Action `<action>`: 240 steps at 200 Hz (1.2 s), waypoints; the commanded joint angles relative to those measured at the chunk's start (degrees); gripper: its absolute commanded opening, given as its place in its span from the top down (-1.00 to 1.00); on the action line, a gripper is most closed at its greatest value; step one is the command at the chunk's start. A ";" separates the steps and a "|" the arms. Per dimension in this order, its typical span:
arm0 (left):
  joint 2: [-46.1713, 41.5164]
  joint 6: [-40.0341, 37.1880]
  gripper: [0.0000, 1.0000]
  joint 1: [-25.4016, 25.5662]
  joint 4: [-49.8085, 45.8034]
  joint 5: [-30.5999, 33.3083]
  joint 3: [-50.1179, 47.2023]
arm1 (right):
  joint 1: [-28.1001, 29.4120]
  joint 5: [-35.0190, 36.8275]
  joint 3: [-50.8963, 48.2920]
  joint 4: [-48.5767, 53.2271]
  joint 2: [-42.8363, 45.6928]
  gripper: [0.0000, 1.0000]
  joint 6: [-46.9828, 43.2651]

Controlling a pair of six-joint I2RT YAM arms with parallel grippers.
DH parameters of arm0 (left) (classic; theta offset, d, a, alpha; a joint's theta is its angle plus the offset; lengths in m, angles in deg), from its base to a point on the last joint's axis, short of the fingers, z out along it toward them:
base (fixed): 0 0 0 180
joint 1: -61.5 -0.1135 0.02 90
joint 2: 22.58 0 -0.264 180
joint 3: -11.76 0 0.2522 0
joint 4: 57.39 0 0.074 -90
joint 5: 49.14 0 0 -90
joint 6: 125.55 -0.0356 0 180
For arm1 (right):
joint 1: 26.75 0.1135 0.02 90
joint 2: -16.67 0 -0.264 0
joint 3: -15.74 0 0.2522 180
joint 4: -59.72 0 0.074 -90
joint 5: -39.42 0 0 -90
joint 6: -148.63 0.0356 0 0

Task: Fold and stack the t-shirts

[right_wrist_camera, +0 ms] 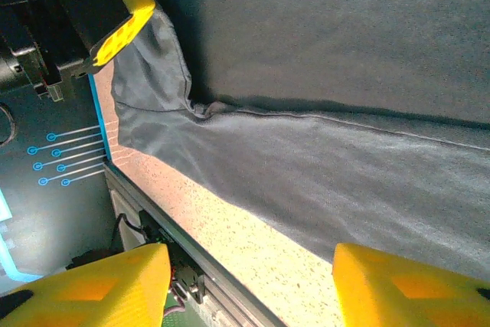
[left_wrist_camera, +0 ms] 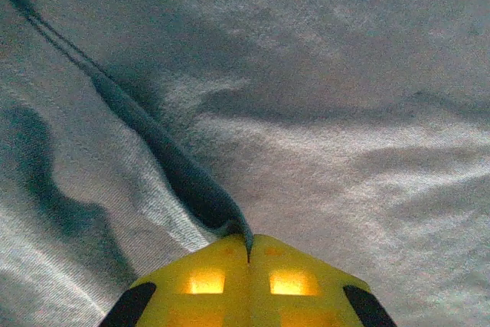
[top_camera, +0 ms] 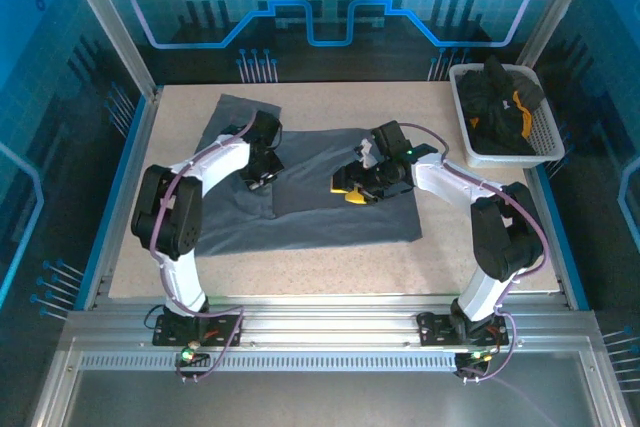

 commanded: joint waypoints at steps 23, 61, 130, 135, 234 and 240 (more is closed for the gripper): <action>-0.47 -3.08 0.56 -0.87 3.87 -2.09 0.01 | -1.76 4.11 -3.11 1.30 1.14 -0.18 1.30; -5.28 -2.54 0.17 -4.90 2.27 -1.74 -0.45 | -3.75 9.25 -7.66 1.14 3.86 -0.16 3.03; -15.67 0.79 0.34 -16.86 -0.40 -9.47 -19.49 | -4.93 23.05 -4.33 15.27 -1.90 0.19 -2.16; -15.31 1.14 0.36 -17.72 0.20 -10.44 -20.68 | -4.67 23.73 -3.84 16.20 -2.66 0.19 -2.38; -17.79 5.32 0.49 -26.27 3.75 -12.19 -36.21 | 0.52 27.49 -8.25 23.62 -5.93 0.17 -0.45; -18.27 4.84 0.49 -26.74 3.61 -12.32 -36.72 | 0.88 27.29 -8.62 23.92 -5.67 0.17 -0.22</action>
